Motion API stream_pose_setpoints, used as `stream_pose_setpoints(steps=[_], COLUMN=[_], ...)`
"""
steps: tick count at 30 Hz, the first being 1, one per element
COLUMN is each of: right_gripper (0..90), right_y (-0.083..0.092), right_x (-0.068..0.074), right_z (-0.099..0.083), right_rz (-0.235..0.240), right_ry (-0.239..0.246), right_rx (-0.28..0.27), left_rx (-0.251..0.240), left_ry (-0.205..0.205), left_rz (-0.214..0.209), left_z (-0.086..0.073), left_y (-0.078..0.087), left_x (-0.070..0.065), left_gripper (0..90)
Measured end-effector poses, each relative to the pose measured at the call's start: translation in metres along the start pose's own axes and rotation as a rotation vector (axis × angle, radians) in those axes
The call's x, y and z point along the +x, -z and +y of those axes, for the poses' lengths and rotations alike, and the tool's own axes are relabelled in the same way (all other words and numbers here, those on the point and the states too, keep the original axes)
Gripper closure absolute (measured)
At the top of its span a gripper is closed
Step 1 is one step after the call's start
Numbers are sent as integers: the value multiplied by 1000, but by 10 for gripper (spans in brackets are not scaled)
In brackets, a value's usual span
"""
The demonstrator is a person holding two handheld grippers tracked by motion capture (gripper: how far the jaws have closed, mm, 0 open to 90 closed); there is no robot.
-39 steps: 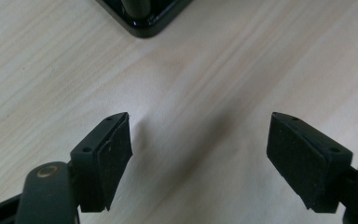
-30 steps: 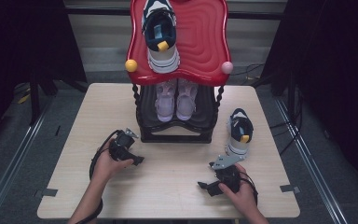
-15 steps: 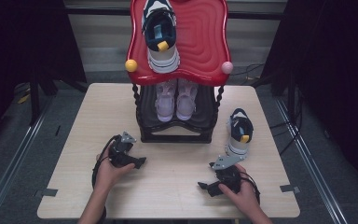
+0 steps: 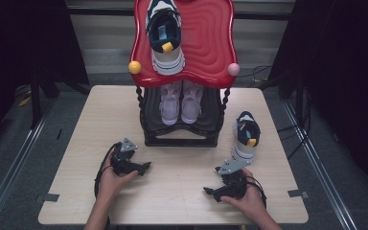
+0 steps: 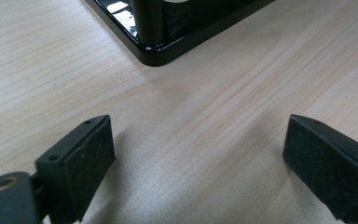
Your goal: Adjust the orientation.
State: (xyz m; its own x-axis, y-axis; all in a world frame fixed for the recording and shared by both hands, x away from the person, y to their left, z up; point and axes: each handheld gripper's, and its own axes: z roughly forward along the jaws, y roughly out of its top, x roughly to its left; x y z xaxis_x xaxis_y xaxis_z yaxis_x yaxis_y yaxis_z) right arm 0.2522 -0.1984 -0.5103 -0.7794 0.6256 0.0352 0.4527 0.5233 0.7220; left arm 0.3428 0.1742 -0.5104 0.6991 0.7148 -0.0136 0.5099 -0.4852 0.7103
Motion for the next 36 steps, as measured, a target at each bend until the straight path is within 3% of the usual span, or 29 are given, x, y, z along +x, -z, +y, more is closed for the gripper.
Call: stream_pose_setpoints(steps=[6,15,20,23,36], right_gripper=[136,149,156,169,189], right_y=[0,5,18,27,56], right_x=[-1,-5,-11,-15,-40], right_z=[0,7,17,22,43], right_rz=[-1,6,46,46,3], right_ry=[2,17,13,25,50], right_rx=[-5,39,74,82,100], left_rx=[-1,1,1,1,1], left_ry=[-2,-4,-4,-4,-4], left_rz=[-1,-1,-1,-1,-1], left_z=[0,0,0,0,0], left_y=[0,0,0,0,0], left_x=[0,0,0,0,0], left_gripper=[71,71,71,71,71])
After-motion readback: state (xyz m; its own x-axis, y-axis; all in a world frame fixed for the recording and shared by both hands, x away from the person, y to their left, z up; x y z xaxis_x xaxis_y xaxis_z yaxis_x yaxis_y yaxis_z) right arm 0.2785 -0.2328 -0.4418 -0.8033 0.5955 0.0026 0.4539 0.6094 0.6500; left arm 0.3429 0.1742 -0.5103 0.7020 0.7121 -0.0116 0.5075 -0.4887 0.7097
